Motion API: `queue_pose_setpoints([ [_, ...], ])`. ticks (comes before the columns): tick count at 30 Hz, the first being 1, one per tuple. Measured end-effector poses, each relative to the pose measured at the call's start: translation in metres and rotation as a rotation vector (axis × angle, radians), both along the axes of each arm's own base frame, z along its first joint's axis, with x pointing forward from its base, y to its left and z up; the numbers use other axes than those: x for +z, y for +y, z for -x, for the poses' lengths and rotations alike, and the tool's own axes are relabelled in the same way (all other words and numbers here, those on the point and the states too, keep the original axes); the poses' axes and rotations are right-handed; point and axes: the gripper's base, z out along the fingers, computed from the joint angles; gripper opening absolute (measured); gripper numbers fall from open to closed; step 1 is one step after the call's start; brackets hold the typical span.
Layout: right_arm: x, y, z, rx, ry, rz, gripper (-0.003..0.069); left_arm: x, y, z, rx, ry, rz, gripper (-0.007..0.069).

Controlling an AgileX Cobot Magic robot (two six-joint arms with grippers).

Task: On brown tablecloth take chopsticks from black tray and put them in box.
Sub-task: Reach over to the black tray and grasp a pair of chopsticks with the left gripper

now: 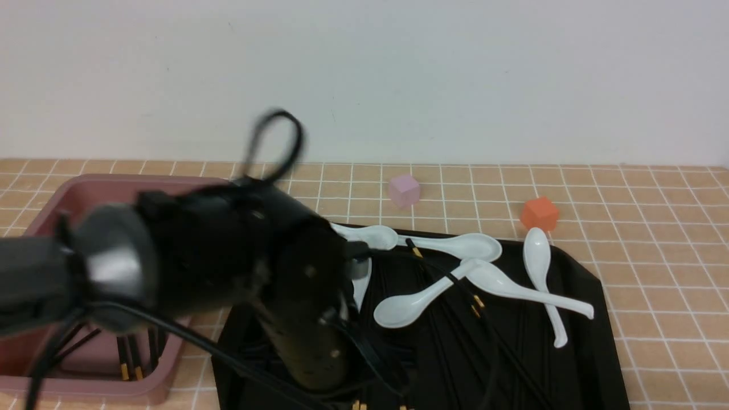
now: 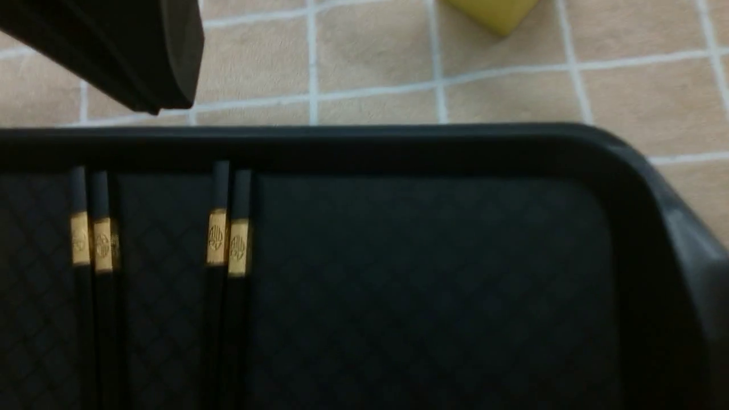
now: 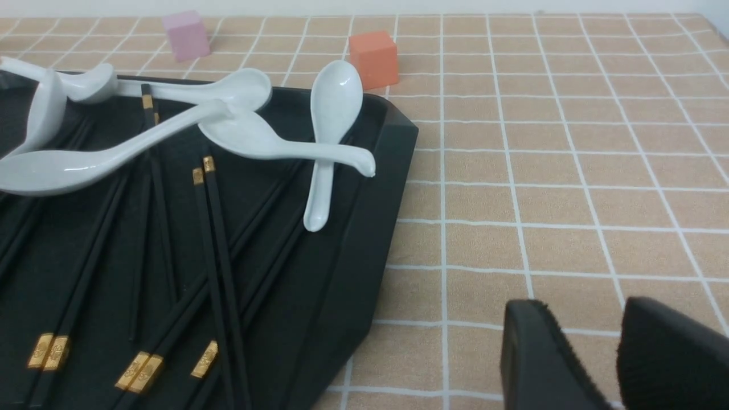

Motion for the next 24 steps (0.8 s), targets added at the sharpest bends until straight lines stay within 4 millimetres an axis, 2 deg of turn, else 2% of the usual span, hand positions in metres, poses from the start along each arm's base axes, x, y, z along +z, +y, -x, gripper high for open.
queue_pose_setpoints([
  [3, 0.000, 0.000, 0.000, 0.000, 0.000, 0.000, 0.0240, -0.001, -0.006, -0.006, 0.019, -0.008, 0.001, 0.0101],
  [7, 0.000, 0.000, 0.000, 0.000, 0.000, 0.000, 0.0240, -0.002, -0.017, -0.019, 0.023, -0.011, -0.008, 0.0238],
  [11, 0.000, 0.000, 0.000, 0.000, 0.000, 0.000, 0.0240, -0.016, -0.028, -0.029, 0.023, 0.003, -0.022, 0.0357],
  [15, 0.000, 0.000, 0.000, 0.000, 0.000, 0.000, 0.0240, -0.035, -0.029, -0.034, 0.004, 0.008, -0.079, 0.0385],
  [24, 0.000, 0.000, 0.000, 0.000, 0.000, 0.000, 0.0240, -0.063, -0.034, -0.043, -0.022, -0.005, -0.117, 0.0386],
])
